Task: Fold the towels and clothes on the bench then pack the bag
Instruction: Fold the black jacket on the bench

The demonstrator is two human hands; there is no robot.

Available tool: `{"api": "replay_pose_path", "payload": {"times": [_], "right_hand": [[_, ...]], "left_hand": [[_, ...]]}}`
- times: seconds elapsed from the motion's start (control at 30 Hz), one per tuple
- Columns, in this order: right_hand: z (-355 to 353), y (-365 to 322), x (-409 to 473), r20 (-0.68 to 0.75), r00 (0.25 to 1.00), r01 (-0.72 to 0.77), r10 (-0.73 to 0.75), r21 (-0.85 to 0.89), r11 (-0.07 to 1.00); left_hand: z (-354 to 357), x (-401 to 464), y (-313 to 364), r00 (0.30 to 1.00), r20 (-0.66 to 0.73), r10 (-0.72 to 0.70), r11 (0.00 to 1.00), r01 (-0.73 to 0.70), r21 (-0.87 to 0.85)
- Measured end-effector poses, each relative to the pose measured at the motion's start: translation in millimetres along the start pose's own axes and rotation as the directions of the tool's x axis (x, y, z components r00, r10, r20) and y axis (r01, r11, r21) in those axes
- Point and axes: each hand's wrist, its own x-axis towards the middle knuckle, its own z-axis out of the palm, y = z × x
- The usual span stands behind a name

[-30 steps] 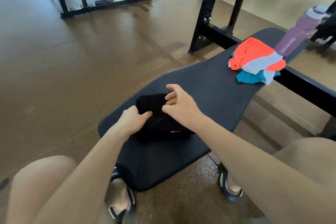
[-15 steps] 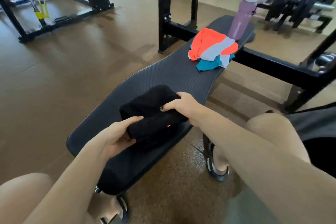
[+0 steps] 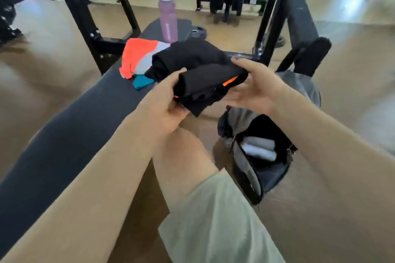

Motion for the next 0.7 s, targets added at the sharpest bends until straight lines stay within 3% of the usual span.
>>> {"api": "replay_pose_path", "payload": {"times": [0.17, 0.23, 0.37, 0.47, 0.57, 0.7], "right_hand": [[-70.2, 42.6, -26.0, -0.072, 0.994, -0.070, 0.088, 0.220, 0.973], [-91.6, 62.1, -29.8, -0.107, 0.986, -0.097, 0.129, 0.265, 0.959], [-130.1, 111.5, -19.3, -0.334, 0.916, -0.157, 0.222, 0.212, 0.965], [-153.4, 145.2, -16.7, -0.408, 0.874, -0.231, 0.264, 0.128, 0.964], [-182.0, 163.1, -19.5, -0.407, 0.851, -0.300, 0.333, 0.143, 0.943], [-217.5, 163.1, -0.2, -0.453, 0.825, -0.294, 0.339, 0.170, 0.941]], "left_hand": [[74.5, 15.5, -101.1, 0.991, -0.007, -0.131, 0.991, 0.131, 0.010], [87.0, 14.5, -145.9, 0.978, -0.102, -0.179, 0.984, 0.178, -0.019], [83.4, 15.1, -221.1, 0.931, -0.264, -0.252, 0.967, 0.252, -0.036], [73.4, 12.3, -250.9, 0.862, -0.333, -0.381, 0.920, 0.389, -0.046], [65.5, 20.1, -265.6, 0.760, -0.414, -0.501, 0.806, 0.584, 0.096], [67.0, 43.3, -264.1, 0.736, -0.446, -0.510, 0.723, 0.647, 0.241]]}}
